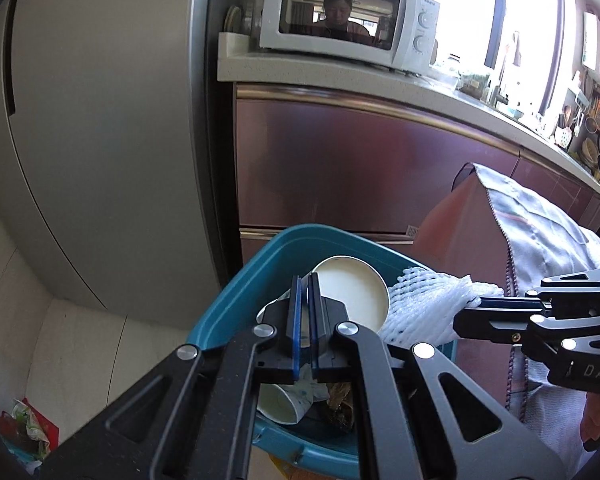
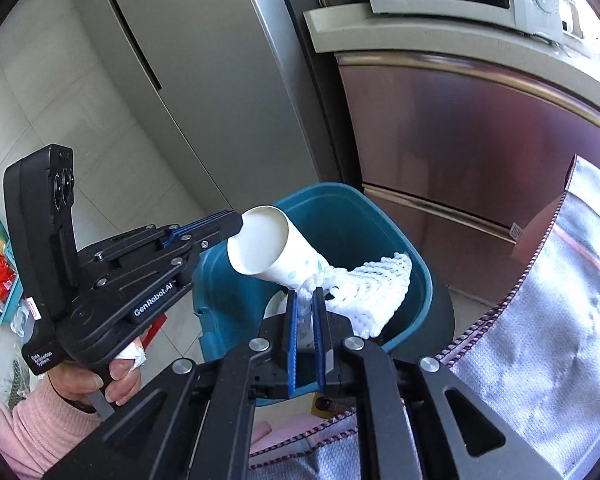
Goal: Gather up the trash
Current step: 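Carry the cup and foam net to the teal bin and open both grippers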
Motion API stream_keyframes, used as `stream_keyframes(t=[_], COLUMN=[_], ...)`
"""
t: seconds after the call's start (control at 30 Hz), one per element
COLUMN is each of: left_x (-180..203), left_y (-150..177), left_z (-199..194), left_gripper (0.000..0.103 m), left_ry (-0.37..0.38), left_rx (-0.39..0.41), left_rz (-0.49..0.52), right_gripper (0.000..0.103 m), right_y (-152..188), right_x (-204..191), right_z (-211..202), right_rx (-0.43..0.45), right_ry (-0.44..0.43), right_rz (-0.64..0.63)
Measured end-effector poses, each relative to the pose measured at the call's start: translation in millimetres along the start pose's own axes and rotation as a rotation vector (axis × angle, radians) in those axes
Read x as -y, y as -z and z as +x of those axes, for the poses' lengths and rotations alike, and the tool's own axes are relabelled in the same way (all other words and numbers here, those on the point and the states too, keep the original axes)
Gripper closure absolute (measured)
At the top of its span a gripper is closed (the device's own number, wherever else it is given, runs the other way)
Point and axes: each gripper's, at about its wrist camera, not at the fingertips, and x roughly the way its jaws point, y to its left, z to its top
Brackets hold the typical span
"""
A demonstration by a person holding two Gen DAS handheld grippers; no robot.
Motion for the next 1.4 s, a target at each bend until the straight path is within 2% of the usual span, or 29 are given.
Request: stream_keyframes(t=[0.23,0.3,0.37,0.6,0.87,0.97,1.2,1.27,1.4], left_x=[6.6,7.3,8.1,10.1,14.6,15.6,18.9,21.0,30.8], left_y=[8.0,9.6,10.4,12.7,14.8,15.2,14.4,13.6,11.3], left_z=[26.5,27.9,26.3,10.5,-4.4,-8.1,-16.5,-20.5,-33.2], left_gripper=[0.092,0.091,0.09,0.082,0.08,0.079,0.077,0.072,0.07], left_ry=[0.013,0.016,0.021,0.027,0.043,0.05,0.064,0.072,0.098], left_rx=[-0.051,-0.051,-0.045,-0.015,-0.001,0.003,0.016,0.024,0.042], left_rz=[-0.004,-0.007,-0.012,-0.016,-0.009,-0.008,-0.007,-0.003,0.014], right_gripper=[0.093,0.089,0.083,0.083,0.082,0.082,0.082,0.082,0.08], right_y=[9.6,13.5,15.5,17.2,18.6,19.2,24.0,25.3,30.0], right_x=[6.1,9.6,12.0,11.0,4.6,5.0,11.1,12.6,15.4], right_z=[8.0,6.0,4.8,5.0,8.1,7.1,-4.6,-14.0,-43.9], right_rx=[-0.023,-0.021,-0.019,-0.041,-0.05,-0.047,-0.015,0.009,0.077], right_ry=[0.015,0.01,0.011,-0.014,-0.042,-0.024,-0.032,-0.034,-0.036], right_rz=[0.03,0.045,0.055,0.043,0.017,0.012,0.05,0.058,0.077])
